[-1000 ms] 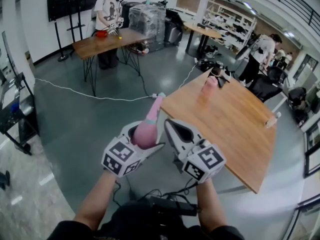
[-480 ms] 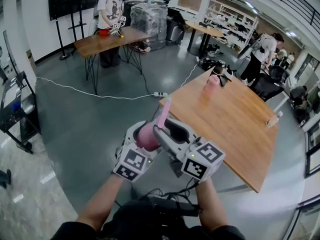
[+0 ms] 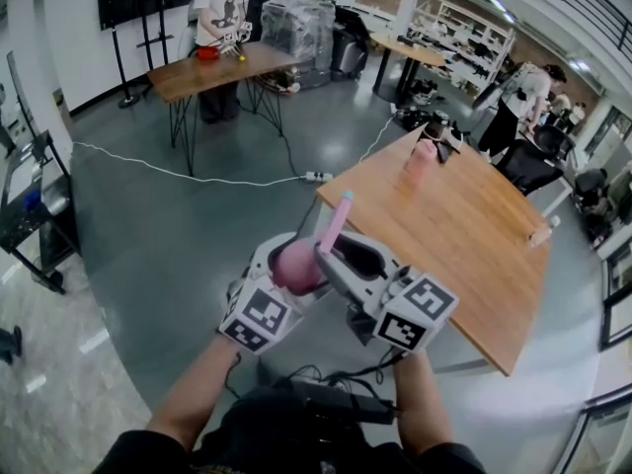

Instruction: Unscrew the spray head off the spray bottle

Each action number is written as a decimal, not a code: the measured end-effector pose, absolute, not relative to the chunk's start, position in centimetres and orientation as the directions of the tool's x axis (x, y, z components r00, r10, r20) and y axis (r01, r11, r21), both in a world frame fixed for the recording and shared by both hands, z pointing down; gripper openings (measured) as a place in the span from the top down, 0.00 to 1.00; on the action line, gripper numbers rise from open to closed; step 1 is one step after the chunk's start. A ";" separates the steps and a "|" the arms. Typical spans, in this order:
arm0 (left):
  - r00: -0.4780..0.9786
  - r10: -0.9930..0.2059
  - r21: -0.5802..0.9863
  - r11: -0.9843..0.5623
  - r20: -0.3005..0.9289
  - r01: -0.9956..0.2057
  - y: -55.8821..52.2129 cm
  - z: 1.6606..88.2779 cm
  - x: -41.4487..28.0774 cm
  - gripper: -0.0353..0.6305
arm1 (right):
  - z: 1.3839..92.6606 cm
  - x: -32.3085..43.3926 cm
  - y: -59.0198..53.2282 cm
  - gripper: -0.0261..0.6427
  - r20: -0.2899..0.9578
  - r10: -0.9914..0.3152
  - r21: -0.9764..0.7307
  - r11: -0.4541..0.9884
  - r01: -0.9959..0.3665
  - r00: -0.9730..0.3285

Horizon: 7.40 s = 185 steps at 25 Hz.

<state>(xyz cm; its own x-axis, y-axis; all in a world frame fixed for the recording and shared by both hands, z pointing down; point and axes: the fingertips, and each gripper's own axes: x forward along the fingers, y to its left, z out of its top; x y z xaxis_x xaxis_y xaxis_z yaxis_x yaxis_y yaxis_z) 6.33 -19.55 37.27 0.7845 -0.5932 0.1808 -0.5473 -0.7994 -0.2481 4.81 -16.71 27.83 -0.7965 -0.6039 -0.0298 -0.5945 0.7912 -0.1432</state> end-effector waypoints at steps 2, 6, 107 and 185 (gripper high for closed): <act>0.808 -0.557 -0.246 -0.824 0.191 -0.510 -19.2 37.1 6.3 0.29 | 27.6 4.8 -16.5 0.77 -0.028 -0.590 -0.144 0.801 -0.581 -0.807; 0.849 -0.492 -0.239 -0.863 0.196 -0.445 -18.5 37.0 6.5 0.29 | 27.5 4.9 -16.0 0.77 -0.039 -0.554 -0.140 0.827 -0.545 -0.831; 0.704 -0.649 -0.294 -0.760 0.288 -0.580 -21.5 40.3 6.8 0.29 | 30.9 6.5 -19.1 0.69 -0.041 -0.702 -0.310 0.685 -0.659 -0.711; 0.962 -0.039 -0.059 -0.998 0.270 -0.024 -12.8 39.7 7.6 0.29 | 30.3 5.2 -12.7 0.78 0.041 -0.289 -0.142 0.946 -0.292 -0.956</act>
<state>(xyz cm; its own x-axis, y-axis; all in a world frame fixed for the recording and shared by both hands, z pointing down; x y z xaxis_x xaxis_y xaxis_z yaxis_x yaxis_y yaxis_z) 7.57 -12.77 39.72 0.9622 -0.0387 0.2696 -0.0236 -0.9980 -0.0590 5.19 -12.72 30.35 -0.9564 -0.2892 0.0415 -0.2921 0.9458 -0.1421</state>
